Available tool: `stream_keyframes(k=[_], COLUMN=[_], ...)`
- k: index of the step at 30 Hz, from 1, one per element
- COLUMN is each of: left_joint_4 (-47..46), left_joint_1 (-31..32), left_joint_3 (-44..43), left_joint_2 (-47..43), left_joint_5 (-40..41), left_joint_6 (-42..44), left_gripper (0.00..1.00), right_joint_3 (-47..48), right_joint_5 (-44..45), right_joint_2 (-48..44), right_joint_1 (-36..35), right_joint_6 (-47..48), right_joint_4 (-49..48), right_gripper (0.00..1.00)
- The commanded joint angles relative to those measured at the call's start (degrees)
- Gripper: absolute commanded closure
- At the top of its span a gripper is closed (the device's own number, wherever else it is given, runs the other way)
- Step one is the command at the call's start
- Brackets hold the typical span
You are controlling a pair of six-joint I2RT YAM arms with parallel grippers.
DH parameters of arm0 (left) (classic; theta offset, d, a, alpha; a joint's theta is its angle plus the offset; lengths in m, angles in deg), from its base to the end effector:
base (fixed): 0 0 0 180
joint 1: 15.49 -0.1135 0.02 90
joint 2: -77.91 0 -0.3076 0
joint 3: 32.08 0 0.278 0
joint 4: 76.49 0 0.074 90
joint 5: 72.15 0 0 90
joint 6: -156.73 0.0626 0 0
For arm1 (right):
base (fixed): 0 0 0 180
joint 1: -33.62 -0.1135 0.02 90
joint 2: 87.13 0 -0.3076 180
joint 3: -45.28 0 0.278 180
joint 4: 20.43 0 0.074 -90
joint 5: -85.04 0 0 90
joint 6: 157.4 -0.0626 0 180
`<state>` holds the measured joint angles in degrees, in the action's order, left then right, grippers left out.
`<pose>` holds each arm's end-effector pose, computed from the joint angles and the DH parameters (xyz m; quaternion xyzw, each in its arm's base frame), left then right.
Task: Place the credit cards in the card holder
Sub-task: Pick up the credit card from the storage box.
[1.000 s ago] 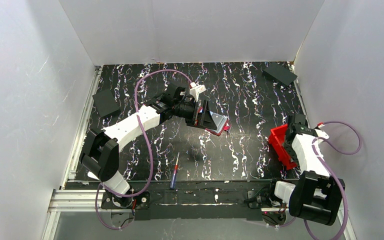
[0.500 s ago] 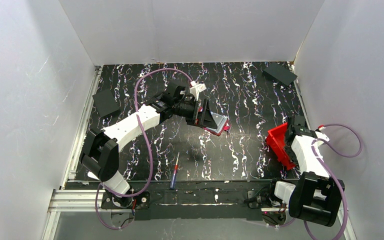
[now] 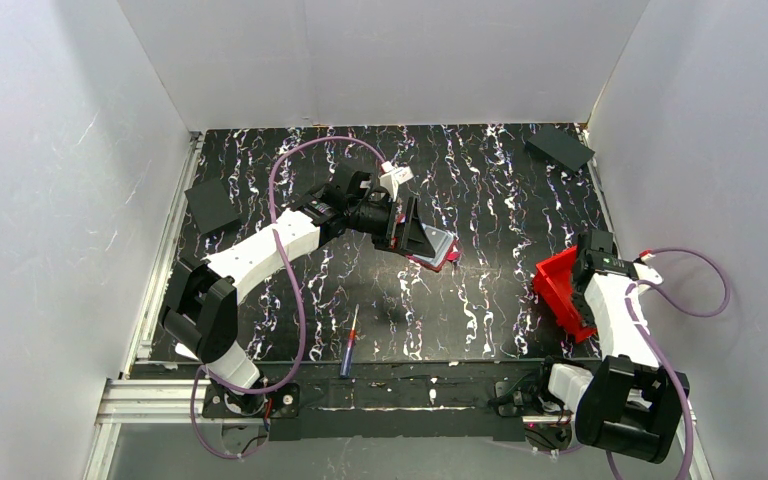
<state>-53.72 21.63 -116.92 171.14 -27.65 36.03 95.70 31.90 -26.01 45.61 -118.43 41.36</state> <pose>0.3026 -0.2850 0.3191 0.2346 0.7914 -0.5323 0.1880 0.1702 -0.0745 0.2129 0.5311 0.7742 -0.2463 0.2405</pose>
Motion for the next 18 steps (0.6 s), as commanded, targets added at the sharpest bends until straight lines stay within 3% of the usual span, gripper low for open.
stream_keyframes(k=[1, 18], left_joint_4=[-0.15, -0.28], left_joint_1=[-0.22, -0.21], left_joint_3=[-1.75, -1.76], left_joint_2=[-0.96, -1.04], left_joint_5=[-1.58, -1.61], left_joint_6=[0.2, 0.11], left_gripper=[0.06, 0.06], right_joint_3=[2.89, 3.02], right_joint_5=[0.94, 0.27], right_joint_2=[-1.43, -2.06], right_joint_1=[0.37, 0.32], right_joint_6=[-0.6, 0.13], right_joint_4=[2.2, 2.02], right_gripper=[0.65, 0.87])
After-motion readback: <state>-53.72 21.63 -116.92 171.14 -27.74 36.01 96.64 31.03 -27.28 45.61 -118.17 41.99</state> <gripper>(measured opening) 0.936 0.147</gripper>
